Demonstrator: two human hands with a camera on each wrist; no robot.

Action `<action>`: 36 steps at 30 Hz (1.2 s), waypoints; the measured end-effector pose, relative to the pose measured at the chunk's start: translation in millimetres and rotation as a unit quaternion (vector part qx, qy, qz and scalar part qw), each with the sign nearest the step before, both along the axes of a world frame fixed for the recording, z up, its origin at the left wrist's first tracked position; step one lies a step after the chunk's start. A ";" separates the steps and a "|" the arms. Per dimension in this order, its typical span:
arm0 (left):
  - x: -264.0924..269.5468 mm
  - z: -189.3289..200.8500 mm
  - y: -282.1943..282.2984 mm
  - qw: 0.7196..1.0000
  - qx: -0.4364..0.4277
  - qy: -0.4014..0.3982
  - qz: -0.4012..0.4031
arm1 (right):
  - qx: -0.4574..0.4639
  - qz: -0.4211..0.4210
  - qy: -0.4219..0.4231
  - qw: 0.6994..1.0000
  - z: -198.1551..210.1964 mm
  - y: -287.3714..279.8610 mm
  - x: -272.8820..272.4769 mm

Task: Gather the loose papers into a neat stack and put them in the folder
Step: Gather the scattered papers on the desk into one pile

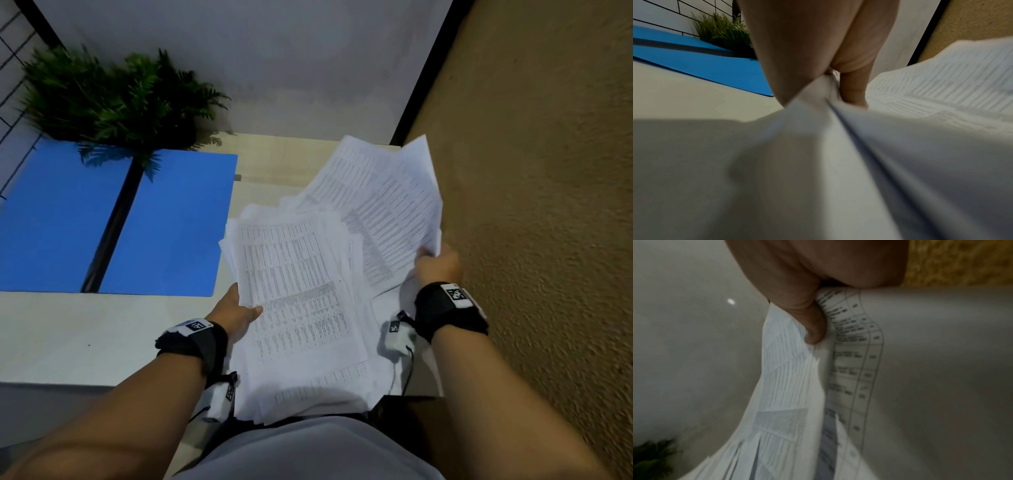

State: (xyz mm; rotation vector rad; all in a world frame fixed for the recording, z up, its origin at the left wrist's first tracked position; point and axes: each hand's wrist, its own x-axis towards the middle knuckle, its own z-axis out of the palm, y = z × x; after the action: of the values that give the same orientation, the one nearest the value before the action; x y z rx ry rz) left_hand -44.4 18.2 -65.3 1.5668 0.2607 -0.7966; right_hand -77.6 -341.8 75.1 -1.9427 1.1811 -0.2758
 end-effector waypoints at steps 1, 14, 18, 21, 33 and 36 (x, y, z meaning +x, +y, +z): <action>1.0 -4.7 3.0 1.000 0.003 -0.001 -0.002 | -0.038 -0.006 -0.004 0.999 12.8 -3.5 -2.0; 5.8 -6.4 1.8 0.998 0.054 -0.018 -0.026 | -0.189 -0.073 -0.337 0.920 140.9 -66.0 -20.5; 0.0 15.2 -5.7 0.997 0.054 -0.033 -0.044 | -0.142 0.053 -0.252 0.956 147.5 -35.0 -20.7; -6.5 40.1 -17.1 0.993 0.114 -0.021 -0.019 | -0.069 0.172 -0.080 0.979 106.7 -3.4 -12.1; -10.5 47.7 -15.9 0.996 0.082 -0.022 -0.006 | 0.009 0.329 0.091 0.940 -12.5 58.0 30.9; -7.9 21.3 -10.1 0.992 0.119 -0.047 -0.017 | -0.009 0.263 0.047 0.964 -13.1 47.3 23.5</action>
State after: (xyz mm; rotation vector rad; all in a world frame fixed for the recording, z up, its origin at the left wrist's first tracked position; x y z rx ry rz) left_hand -52.3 8.1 -44.0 1.8325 0.2674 -0.7354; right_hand -54.1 -294.5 62.0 -2.2209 0.6793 0.0875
